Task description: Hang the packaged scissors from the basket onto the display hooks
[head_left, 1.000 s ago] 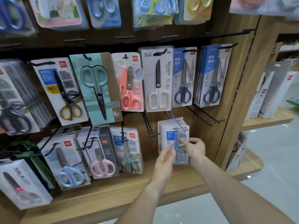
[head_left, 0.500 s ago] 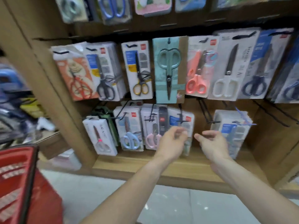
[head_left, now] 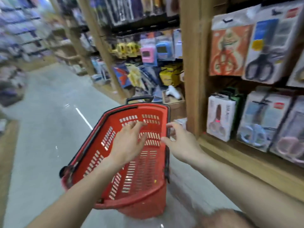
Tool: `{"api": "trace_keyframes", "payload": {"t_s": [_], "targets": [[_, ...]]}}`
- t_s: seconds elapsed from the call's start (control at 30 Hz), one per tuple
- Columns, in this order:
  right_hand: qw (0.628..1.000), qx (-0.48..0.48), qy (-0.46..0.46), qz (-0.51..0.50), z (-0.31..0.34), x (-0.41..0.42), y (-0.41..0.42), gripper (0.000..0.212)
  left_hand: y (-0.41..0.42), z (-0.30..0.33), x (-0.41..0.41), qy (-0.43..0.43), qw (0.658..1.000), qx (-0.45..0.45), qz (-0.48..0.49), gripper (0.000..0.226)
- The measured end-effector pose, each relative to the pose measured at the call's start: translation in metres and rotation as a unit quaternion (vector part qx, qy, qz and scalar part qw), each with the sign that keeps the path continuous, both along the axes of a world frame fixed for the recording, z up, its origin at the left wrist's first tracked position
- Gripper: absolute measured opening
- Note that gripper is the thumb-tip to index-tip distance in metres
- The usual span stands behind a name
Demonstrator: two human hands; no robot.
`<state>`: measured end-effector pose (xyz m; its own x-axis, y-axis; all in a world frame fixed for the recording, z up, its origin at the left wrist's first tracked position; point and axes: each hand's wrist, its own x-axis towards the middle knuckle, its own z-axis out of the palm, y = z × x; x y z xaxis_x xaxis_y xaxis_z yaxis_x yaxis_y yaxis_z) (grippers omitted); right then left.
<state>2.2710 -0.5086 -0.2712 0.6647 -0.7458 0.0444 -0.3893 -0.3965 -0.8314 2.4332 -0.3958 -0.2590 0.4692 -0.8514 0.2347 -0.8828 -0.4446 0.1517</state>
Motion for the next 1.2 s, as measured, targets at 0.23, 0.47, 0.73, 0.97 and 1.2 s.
{"api": "trace_keyframes", "payload": {"t_s": [0.23, 0.47, 0.73, 0.97, 1.2], "targets": [[0.980, -0.111, 0.163, -0.011, -0.015, 0.082, 0.012, 0.076, 0.050, -0.027, 0.099, -0.129, 0.982, 0.076, 0.118, 0.046], [0.935, -0.173, 0.310, -0.002, -0.022, 0.086, 0.017, 0.087, 0.079, -0.034, 0.169, -0.044, 0.946, 0.211, 0.242, 0.079], [0.936, -0.242, 0.244, 0.073, -0.016, 0.115, -0.075, 0.054, 0.084, -0.040, 0.185, 0.153, 0.954, 0.103, 0.237, 0.085], [0.898, -0.326, 0.264, 0.133, -0.014, 0.201, -0.170, 0.040, 0.038, -0.070, 0.189, 0.281, 0.896, -0.117, 0.323, 0.080], [0.847, -0.372, 0.355, 0.138, -0.040, 0.216, -0.183, 0.040, -0.014, -0.065, 0.186, 0.309, 0.871, -0.188, 0.333, 0.072]]}}
